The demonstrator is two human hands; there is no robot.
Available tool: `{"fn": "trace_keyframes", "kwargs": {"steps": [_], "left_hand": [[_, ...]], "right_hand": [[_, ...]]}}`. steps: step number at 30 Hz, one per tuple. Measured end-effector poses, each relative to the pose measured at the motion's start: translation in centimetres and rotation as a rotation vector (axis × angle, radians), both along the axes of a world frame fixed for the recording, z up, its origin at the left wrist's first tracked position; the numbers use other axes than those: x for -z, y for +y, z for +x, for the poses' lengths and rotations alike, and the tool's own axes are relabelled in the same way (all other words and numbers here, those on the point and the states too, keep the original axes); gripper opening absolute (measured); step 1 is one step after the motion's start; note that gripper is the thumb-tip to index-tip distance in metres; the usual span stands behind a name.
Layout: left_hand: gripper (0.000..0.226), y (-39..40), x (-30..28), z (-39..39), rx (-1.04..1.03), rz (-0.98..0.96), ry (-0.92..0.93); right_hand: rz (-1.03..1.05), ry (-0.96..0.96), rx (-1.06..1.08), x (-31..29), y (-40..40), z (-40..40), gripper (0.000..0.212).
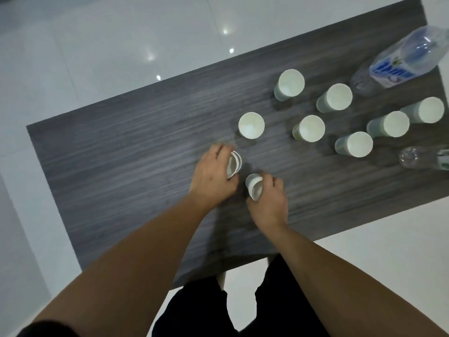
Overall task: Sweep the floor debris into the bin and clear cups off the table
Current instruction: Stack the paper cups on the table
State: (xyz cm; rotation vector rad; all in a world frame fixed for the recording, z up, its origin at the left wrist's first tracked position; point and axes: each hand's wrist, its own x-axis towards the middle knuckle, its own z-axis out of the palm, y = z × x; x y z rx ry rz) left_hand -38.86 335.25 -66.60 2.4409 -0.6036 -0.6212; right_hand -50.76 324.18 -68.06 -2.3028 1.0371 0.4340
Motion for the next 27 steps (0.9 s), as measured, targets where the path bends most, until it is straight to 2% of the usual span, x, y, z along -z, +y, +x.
{"fn": "trace_keyframes", "kwargs": {"steps": [6,10,14,18,20,22,27], "left_hand": [[0.066,-2.8,2.2,-1.3,0.071,0.176,0.014],[0.066,-4.6,0.6,-1.9,-0.050,0.182,-0.024],[0.065,-6.4,-1.8,-1.4,-0.101,0.038,-0.205],[0.061,-8.5,-2.4,0.3,-0.163,-0.014,-0.322],[0.060,-9.3,-1.8,1.0,-0.202,-0.017,-0.321],[0.060,-9.9,-0.9,1.4,-0.225,0.000,-0.294],[0.061,-10.7,2.0,2.0,-0.127,0.079,-0.200]], "right_hand": [[-0.141,-0.270,0.181,-1.4,-6.4,0.7,0.067],[-0.179,-0.379,0.269,-2.0,-10.5,1.9,0.068],[-0.221,-0.377,0.285,-2.1,-13.7,3.5,0.070],[-0.172,-0.197,0.150,-0.2,-16.0,4.8,0.075],[-0.139,-0.132,0.073,1.1,-16.6,5.1,0.076],[-0.111,-0.151,0.049,2.1,-16.7,5.3,0.075],[-0.071,-0.208,-0.005,3.3,-17.1,5.6,0.072]]}}
